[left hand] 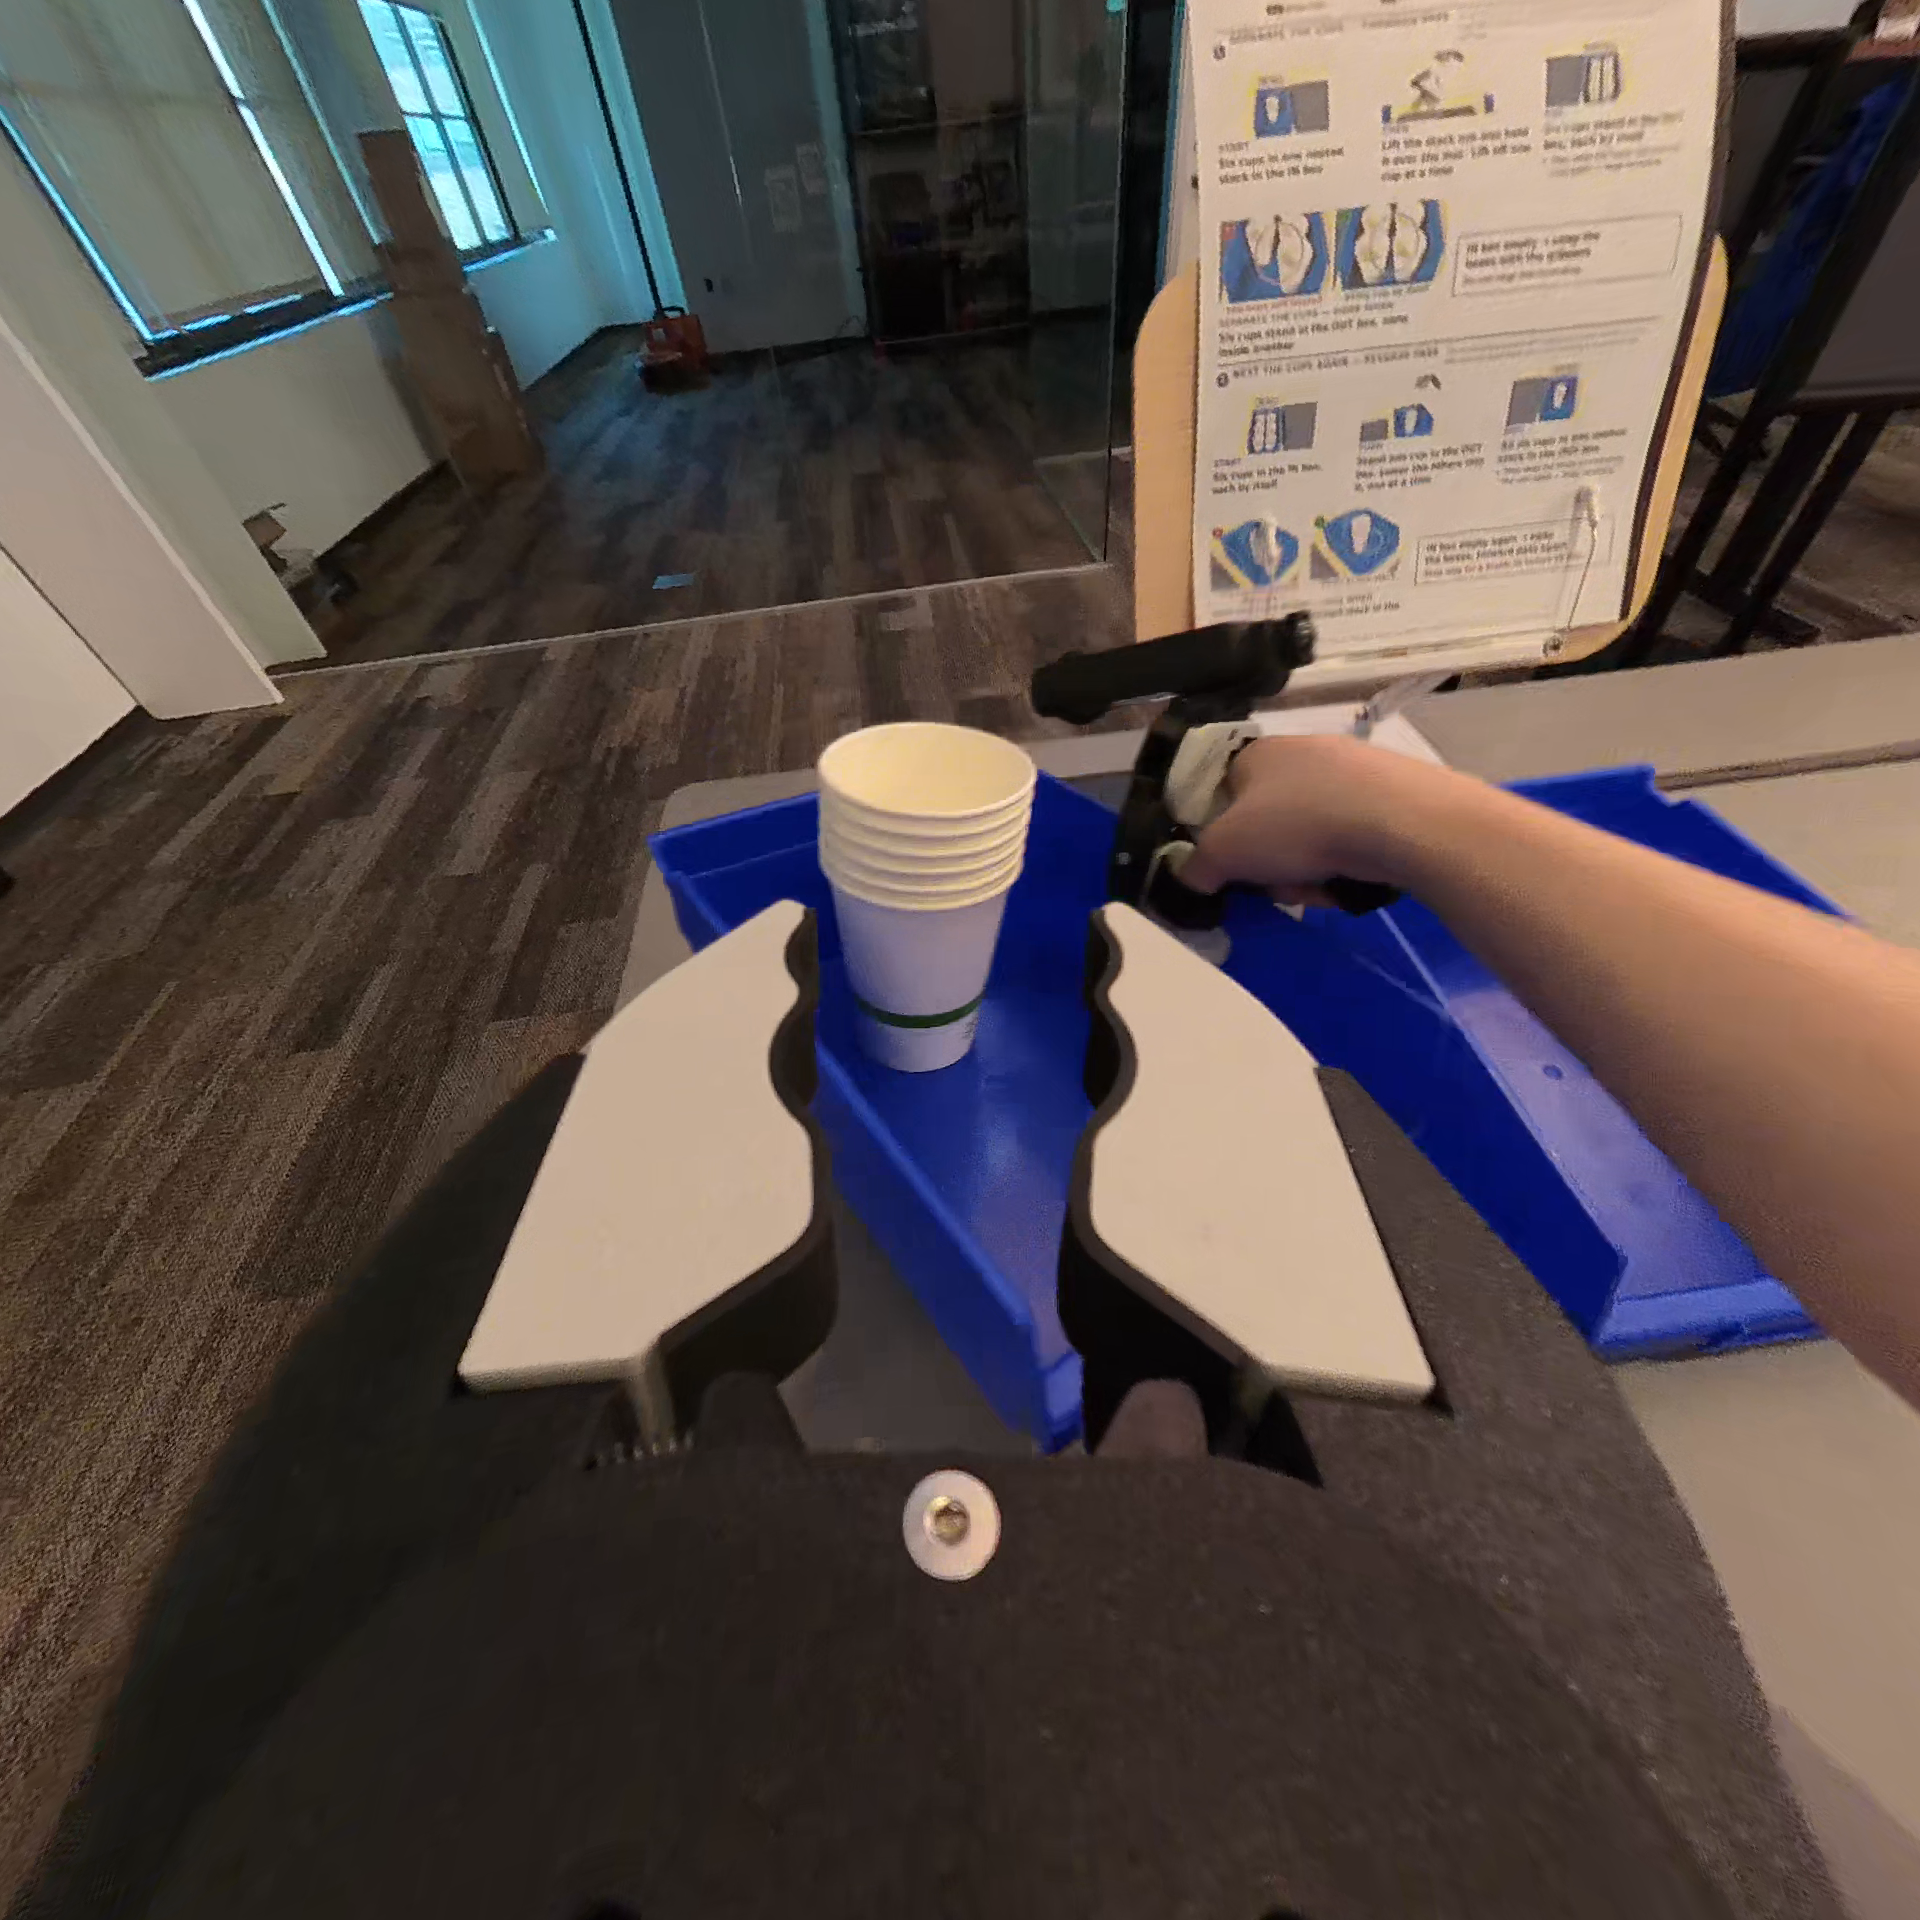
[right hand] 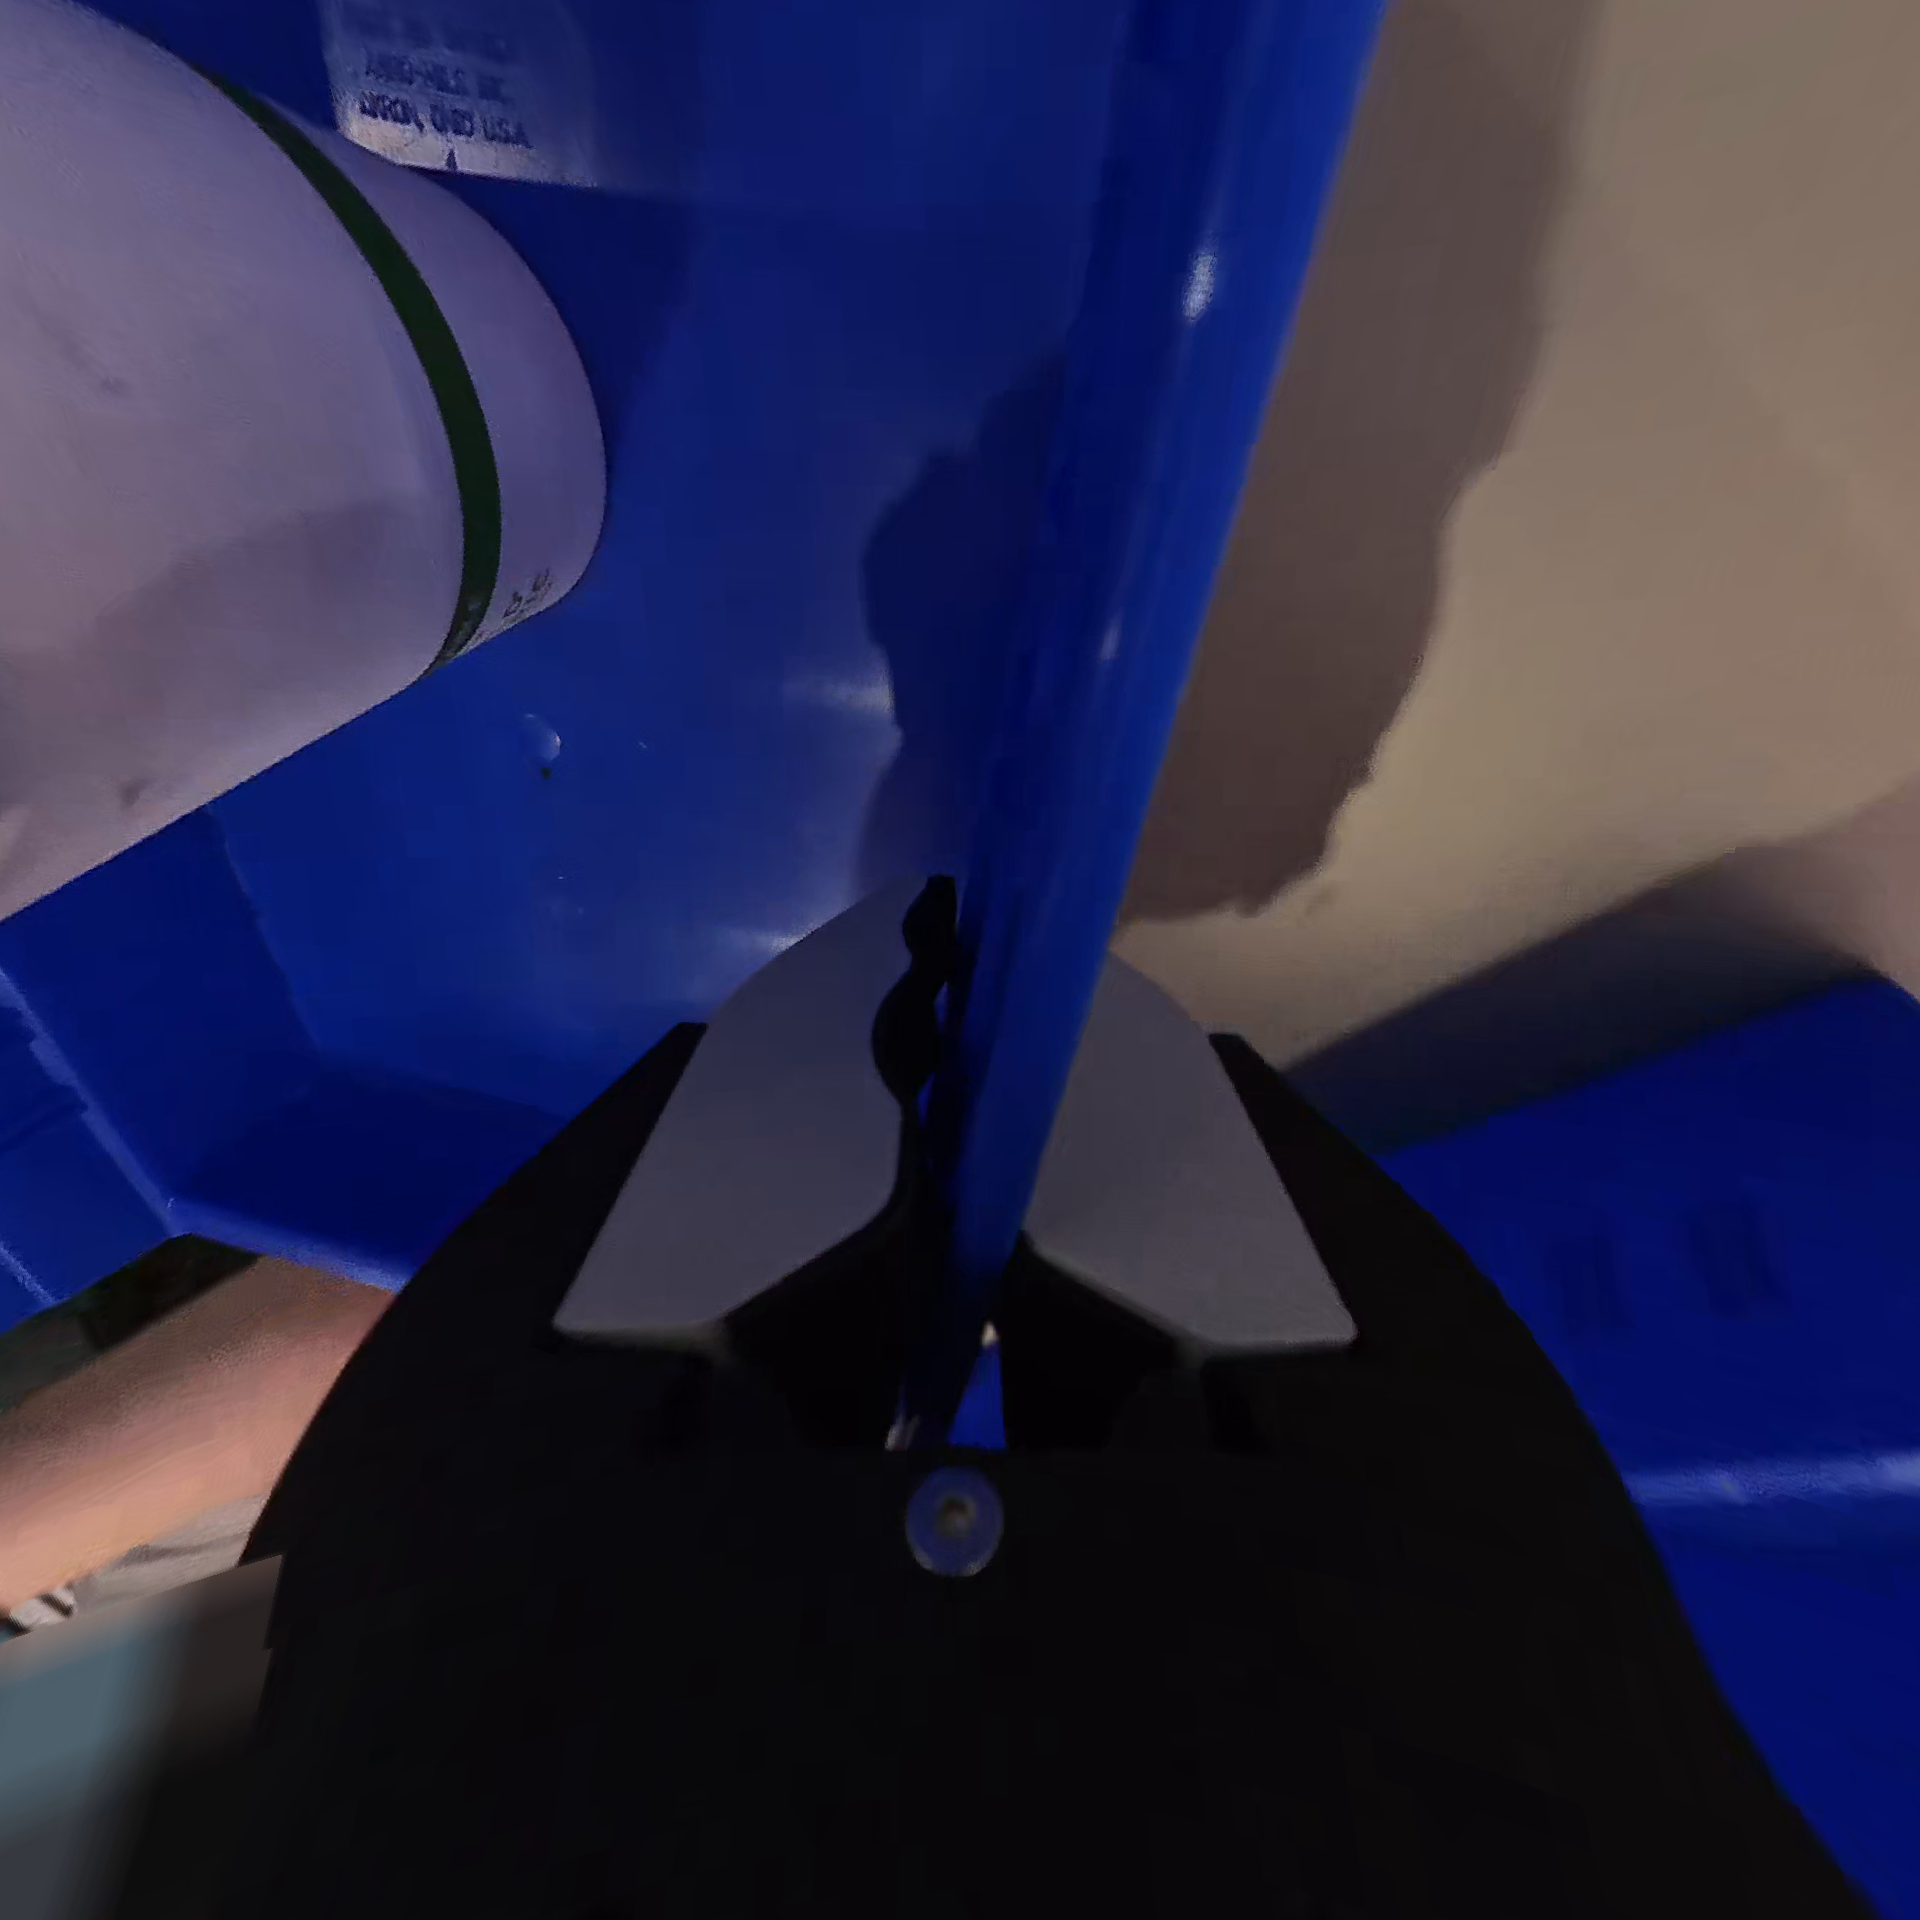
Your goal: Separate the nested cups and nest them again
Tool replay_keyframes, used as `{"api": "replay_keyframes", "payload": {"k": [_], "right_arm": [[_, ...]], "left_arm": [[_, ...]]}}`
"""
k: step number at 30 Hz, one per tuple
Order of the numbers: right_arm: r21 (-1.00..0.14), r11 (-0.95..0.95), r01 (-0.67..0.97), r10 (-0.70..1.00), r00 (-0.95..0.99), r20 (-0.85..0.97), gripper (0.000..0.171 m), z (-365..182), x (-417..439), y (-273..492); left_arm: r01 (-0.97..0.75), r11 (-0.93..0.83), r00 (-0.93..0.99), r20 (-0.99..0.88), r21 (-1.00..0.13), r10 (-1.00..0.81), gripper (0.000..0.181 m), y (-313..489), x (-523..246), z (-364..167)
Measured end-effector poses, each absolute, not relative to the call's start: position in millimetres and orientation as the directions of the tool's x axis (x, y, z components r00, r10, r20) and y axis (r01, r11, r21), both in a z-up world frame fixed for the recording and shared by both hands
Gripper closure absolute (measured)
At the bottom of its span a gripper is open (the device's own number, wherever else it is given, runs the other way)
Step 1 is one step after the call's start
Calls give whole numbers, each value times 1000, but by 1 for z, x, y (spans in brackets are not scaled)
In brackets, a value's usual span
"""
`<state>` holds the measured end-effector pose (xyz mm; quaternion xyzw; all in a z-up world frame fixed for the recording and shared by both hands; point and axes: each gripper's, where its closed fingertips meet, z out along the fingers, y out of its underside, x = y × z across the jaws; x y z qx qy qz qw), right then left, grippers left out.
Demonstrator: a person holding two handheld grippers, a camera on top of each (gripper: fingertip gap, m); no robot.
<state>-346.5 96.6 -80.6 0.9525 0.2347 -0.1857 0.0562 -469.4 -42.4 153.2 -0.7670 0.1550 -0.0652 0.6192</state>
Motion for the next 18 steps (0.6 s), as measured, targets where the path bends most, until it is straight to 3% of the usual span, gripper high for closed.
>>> {"api": "replay_keyframes", "payload": {"k": [13, 15, 18], "right_arm": [[-17, -910, 415, 403, 872, -277, 167, -135, -353, 115], [-25, -886, 463, 450, 844, -293, 152, -131, -356, 110], [-156, -837, 525, 548, 796, -258, 146, -105, -354, 114]], "left_arm": [[-232, -213, 913, -137, -949, -383, 132, -33, -447, 145], [-252, -218, 909, -153, -943, -388, 131, -33, -443, 144], [-263, -214, 904, -163, -941, -395, 129, -34, -439, 144]]}}
